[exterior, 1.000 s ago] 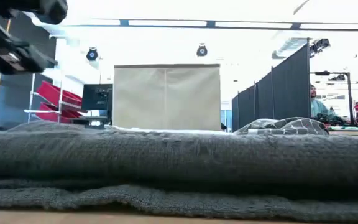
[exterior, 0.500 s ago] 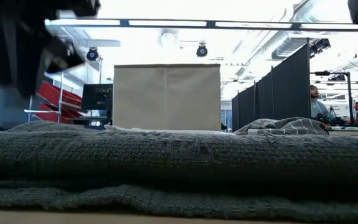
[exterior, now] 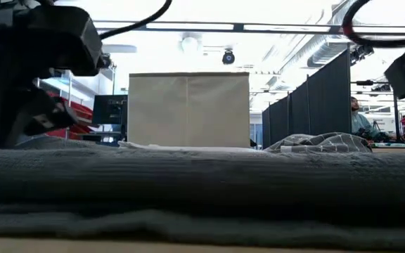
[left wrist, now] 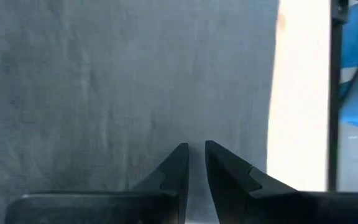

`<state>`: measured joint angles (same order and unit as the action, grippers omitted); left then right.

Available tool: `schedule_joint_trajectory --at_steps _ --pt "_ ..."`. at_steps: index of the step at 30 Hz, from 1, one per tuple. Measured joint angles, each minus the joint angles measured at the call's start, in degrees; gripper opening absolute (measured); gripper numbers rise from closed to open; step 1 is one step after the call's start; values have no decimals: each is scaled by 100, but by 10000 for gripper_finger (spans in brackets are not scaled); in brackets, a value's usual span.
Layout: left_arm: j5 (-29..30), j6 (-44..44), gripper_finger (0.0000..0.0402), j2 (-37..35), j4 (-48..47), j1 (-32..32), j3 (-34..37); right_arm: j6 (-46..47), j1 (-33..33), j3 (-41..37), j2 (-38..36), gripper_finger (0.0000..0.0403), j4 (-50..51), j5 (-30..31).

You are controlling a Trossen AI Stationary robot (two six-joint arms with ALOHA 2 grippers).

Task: Fold towel
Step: Fold the gray towel

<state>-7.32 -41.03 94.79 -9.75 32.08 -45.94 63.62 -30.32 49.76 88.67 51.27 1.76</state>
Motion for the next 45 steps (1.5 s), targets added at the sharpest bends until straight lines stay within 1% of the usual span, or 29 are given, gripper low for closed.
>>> schedule_joint_trajectory --at_steps 2,4,6,7,10,12,16,21,22,29,32,34,36,40,42,45 --pt "-91 -141 42 18 131 94 34 557 9 27 -285 0 21 -170" --pt "-102 -93 41 16 137 211 27 1454 -18 55 -542 0 46 -209" --pt "-119 42 41 4 11 260 27 2373 -94 57 -674 0 254 -186" --pt "-120 74 41 0 -27 264 27 2683 -134 55 -695 0 395 -178" --pt "-116 100 41 -95 -270 210 24 3210 -264 30 -643 0 698 -237" --pt "-111 106 41 -215 -500 152 24 3395 -297 -67 -568 0 652 -234" --pt "148 294 41 -392 -913 74 20 3531 -302 -323 -486 11 337 -216" --pt "572 781 41 -388 -963 49 20 3698 -306 -645 -384 24 -59 -193" --pt "633 857 41 -388 -971 49 20 3732 -311 -687 -379 33 -99 -195" --pt "649 932 41 -386 -972 53 20 3809 -352 -624 -381 134 -163 -286" --pt "650 886 41 -386 -965 56 20 3811 -412 -610 -383 161 -180 -260" --pt "616 767 41 -386 -971 67 20 3837 -452 -665 -358 171 -240 -145" --pt "535 645 41 -386 -964 91 20 3837 -460 -822 -293 174 -375 -153" --pt "342 243 41 -385 -880 238 20 3811 -449 -1185 -310 162 -1168 -168" --pt "317 164 41 -344 -734 385 20 3804 -448 -1189 -304 141 -1209 -131" --pt "502 197 41 -182 -584 582 20 3642 -433 -915 -368 99 -947 -77"
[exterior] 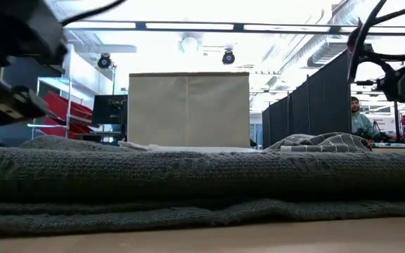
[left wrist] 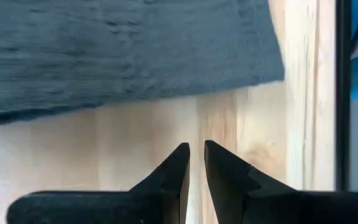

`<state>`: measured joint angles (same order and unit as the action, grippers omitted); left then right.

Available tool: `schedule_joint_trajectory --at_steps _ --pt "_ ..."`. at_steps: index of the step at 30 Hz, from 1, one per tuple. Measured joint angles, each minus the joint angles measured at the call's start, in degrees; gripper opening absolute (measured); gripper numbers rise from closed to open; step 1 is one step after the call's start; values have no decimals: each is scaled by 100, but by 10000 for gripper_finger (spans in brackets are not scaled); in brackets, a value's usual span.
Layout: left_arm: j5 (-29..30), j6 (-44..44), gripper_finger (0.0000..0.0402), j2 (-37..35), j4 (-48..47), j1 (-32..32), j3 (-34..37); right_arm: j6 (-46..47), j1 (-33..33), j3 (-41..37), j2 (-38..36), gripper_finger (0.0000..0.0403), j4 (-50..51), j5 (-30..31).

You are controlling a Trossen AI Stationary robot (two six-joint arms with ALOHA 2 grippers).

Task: Fold towel
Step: Fold the gray towel

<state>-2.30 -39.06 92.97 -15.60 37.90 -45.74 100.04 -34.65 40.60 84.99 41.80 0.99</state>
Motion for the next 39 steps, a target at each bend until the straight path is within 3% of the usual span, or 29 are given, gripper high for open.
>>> schedule_joint_trajectory --at_steps 6,11,17,22,27,36,39 --pt "191 -185 41 482 275 44 -17 -329 31 560 -128 16 531 112" --pt "957 -377 41 633 460 -36 -19 -662 163 1482 -133 11 870 408" --pt "1931 -521 41 750 614 -165 -15 -920 359 2427 -133 11 712 1207" --pt "2088 -259 41 751 717 -458 -9 -1714 741 2640 136 11 -93 1596" --pt "1984 315 41 751 837 -650 -4 -2785 1154 2640 911 11 -1756 1304" --pt "1846 784 41 751 936 -757 0 -3587 1562 2640 1807 11 -4117 772" --pt "1846 784 41 751 937 -749 0 -3605 1641 2640 1929 11 -4380 621"
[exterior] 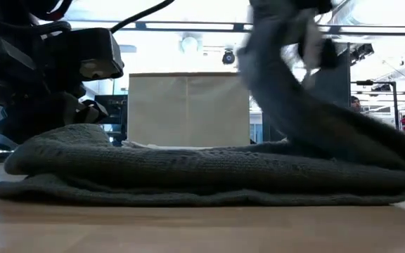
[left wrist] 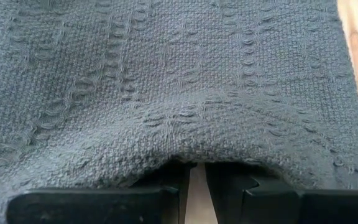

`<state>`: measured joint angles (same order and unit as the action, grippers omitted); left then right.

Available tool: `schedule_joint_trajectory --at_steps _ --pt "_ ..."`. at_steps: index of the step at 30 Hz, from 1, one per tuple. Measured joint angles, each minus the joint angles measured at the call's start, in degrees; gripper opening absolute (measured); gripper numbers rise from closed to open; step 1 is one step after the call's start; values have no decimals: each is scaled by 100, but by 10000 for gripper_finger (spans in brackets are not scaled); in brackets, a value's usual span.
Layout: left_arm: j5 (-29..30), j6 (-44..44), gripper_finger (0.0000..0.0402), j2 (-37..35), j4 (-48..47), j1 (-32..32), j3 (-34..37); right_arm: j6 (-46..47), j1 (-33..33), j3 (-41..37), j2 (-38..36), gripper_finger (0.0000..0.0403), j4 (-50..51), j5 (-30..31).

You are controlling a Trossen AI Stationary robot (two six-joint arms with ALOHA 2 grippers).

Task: Fold towel
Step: Fold the gray towel, then move the folded gray towel to the middle left of the table

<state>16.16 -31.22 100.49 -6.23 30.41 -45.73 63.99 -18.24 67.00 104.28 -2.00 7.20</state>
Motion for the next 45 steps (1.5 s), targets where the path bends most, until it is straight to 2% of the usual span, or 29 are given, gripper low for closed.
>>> schedule_joint_trajectory --at_steps 5,7,12,18,27,32,37,41,43,45 --pt "0 0 41 0 2 21 1 170 51 0 45 12 -211 -40" --pt "0 0 41 0 3 28 2 221 76 0 45 27 -204 -39" --pt "-7 0 41 0 8 29 2 259 161 0 45 109 -205 -321" --pt "28 0 41 0 10 33 2 -92 238 2 17 209 -228 -1104" --pt "49 -17 41 -365 -381 30 24 -238 92 3 -561 233 987 -1190" --pt "22 -337 41 -1092 -1322 123 21 -407 -7 7 -1120 208 2592 -589" --pt "40 -701 41 -1879 -2259 244 17 -595 39 7 -1194 152 3468 -422" --pt "890 -260 41 -2170 -1762 137 10 -520 61 7 -1209 72 4130 -312" --pt "853 314 39 -2098 -1208 -104 10 -387 36 7 -1262 24 4577 -212" --pt "402 940 34 -1922 -340 -389 8 -358 -31 7 -1364 10 4949 -175"
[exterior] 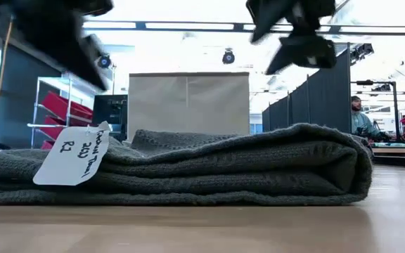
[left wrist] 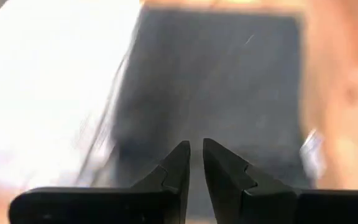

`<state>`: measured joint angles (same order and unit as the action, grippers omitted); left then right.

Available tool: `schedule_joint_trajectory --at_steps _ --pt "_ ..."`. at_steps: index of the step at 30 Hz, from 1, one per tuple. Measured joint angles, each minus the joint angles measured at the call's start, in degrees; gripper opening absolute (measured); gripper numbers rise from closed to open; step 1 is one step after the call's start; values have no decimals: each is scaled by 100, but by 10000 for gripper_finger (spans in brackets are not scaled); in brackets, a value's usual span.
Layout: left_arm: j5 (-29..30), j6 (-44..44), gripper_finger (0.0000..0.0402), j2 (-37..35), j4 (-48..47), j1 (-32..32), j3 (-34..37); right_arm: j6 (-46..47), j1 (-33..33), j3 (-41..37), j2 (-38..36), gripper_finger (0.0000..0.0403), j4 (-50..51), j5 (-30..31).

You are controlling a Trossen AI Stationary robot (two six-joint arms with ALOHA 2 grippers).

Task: Fold towel
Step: Move the folded gray towel to the middle left of the table

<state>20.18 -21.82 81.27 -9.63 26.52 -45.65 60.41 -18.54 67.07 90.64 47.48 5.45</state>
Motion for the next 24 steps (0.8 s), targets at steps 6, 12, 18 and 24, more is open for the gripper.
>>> schedule_joint_trajectory --at_steps 6,12,18,24 --pt "-1140 705 9 952 1913 -689 -13 87 -173 -2 -403 9 691 186" --pt "-1931 389 1 1923 2341 -885 -4 95 -295 -2 -876 1 1185 536" --pt "-2279 -153 0 1937 1194 -328 -28 -50 -284 -2 -1197 0 1318 909" --pt "-2450 -888 0 1740 -336 390 -46 -239 -269 -2 -1281 0 1365 1060"
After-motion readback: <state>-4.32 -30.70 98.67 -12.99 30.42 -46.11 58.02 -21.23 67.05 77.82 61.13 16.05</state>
